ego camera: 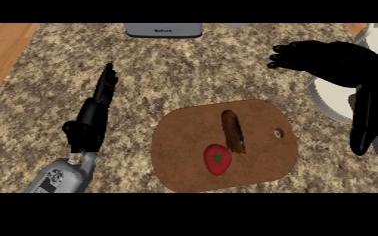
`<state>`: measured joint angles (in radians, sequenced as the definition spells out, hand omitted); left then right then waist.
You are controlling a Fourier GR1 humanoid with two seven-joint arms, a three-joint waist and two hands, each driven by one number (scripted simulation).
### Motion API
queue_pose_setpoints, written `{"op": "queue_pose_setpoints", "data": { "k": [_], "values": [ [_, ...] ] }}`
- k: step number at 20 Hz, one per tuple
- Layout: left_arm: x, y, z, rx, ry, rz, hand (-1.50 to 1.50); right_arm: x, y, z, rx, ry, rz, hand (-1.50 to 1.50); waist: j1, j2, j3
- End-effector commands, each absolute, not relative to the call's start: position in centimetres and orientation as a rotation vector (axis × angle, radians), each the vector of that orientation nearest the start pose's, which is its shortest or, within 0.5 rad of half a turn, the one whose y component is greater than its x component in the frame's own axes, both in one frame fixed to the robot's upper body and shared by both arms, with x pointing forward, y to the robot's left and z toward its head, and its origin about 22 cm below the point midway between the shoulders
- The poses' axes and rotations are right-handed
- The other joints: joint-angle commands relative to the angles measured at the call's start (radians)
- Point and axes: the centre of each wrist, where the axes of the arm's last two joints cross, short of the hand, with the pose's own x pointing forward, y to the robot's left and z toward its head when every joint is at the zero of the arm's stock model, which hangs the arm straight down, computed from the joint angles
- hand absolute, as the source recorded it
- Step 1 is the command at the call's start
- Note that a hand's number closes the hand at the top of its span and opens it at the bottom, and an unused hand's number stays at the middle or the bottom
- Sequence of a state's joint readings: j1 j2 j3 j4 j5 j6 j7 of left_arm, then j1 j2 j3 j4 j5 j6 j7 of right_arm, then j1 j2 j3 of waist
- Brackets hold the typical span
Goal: Pick the tomato from the cutting board and place it in the tiered basket
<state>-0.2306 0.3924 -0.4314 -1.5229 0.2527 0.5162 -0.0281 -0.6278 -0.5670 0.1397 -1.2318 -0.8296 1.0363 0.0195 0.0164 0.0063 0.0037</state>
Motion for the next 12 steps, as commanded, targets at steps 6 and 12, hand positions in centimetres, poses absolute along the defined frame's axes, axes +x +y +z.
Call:
{"op": "queue_pose_setpoints", "data": {
  "k": [6, 12],
  "values": [
    [27.2, 20.1, 3.4, 0.176, -1.668, -0.099, 0.00, 32.7, -25.6, 28.6, 0.592, -1.727, 1.713, -1.50, -0.017, -0.009, 0.000],
    [26.4, 21.5, 2.3, 0.194, -1.667, -0.109, 0.00, 28.3, -21.4, 25.7, 0.424, -1.734, 1.879, -1.50, -0.010, -0.006, -0.002]
  ]
}}
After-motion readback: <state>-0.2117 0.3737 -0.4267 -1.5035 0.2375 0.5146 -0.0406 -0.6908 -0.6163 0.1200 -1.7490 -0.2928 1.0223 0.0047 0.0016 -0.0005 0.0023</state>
